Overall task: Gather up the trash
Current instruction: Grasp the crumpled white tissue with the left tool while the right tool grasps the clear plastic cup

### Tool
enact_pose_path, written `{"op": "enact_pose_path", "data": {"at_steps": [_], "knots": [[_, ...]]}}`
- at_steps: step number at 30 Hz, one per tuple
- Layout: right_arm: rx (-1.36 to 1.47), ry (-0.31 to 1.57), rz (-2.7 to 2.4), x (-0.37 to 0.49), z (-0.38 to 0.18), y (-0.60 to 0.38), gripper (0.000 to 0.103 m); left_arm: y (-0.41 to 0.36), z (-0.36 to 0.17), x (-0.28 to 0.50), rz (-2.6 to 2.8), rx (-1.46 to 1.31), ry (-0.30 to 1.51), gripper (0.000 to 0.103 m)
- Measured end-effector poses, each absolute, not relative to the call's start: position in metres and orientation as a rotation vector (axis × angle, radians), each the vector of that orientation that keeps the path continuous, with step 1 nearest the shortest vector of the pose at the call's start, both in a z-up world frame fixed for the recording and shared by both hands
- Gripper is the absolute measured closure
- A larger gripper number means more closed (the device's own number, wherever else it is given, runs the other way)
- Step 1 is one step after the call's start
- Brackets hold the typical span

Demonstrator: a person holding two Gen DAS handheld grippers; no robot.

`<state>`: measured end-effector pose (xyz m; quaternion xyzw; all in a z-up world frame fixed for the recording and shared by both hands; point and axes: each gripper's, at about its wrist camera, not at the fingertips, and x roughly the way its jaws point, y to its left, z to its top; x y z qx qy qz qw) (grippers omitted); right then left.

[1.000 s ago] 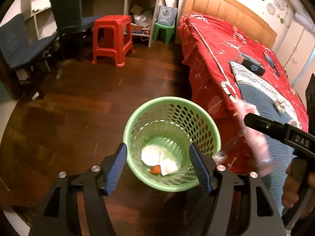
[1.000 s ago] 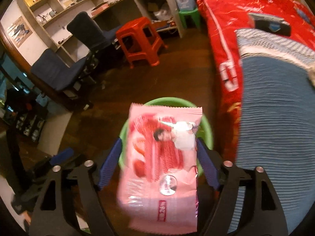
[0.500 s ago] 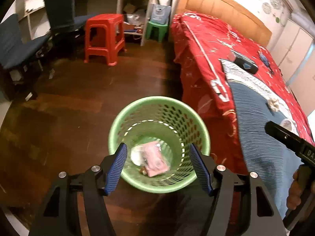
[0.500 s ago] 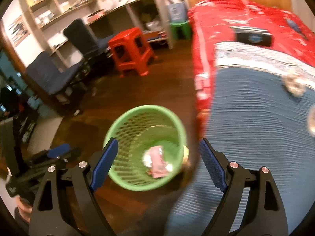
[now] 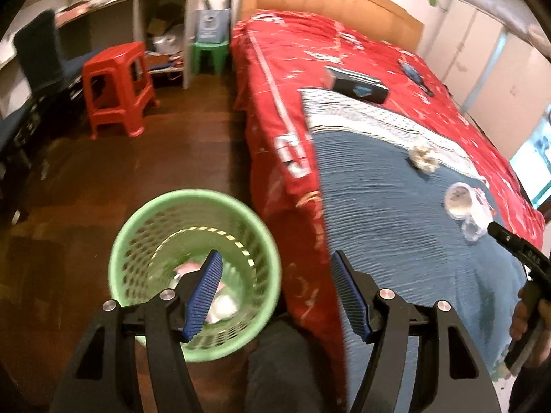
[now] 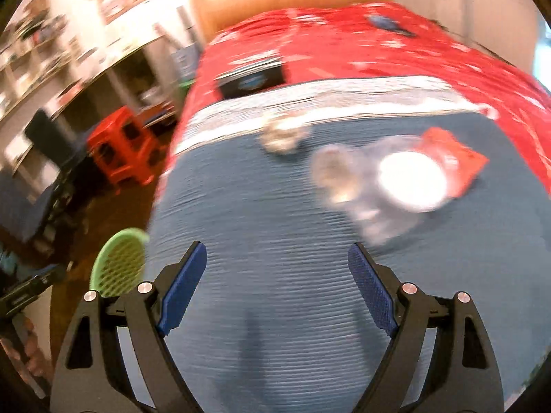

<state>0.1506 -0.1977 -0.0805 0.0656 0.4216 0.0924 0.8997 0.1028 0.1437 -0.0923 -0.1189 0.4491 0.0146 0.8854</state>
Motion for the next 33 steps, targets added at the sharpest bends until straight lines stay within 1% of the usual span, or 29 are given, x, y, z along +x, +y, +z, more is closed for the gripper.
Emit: {"op": "enact_pose_path", "data": {"at_steps": [6, 11, 19, 24, 26, 32, 33], "knots": [[0.221, 0.866, 0.053, 0.166, -0.079, -0.279, 0.019, 0.101, -0.081, 0.137, -0.046, -0.207, 0.935, 0.04], [0.241, 0.881, 0.025, 0.18, -0.084, -0.309, 0.022, 0.071, -0.073, 0.17, -0.094, -0.188, 0.932, 0.04], [0.266, 0.909, 0.091, 0.197, -0.093, -0.296, 0.022, 0.038, -0.069, 0.214, -0.139, -0.168, 0.936, 0.04], [0.368, 0.933, 0.101, 0.203, -0.105, -0.292, 0.022, 0.017, -0.065, 0.243, -0.176, -0.152, 0.927, 0.04], [0.415, 0.944, 0.102, 0.207, -0.11, -0.292, 0.026, 0.005, -0.066, 0.255, -0.196, -0.137, 0.925, 0.04], [0.545, 0.962, 0.098, 0.215, -0.123, -0.297, 0.033, -0.039, -0.073, 0.298, -0.267, -0.082, 0.928, 0.04], [0.566, 0.966, 0.097, 0.216, -0.125, -0.298, 0.034, -0.043, -0.075, 0.303, -0.274, -0.076, 0.932, 0.037]]}}
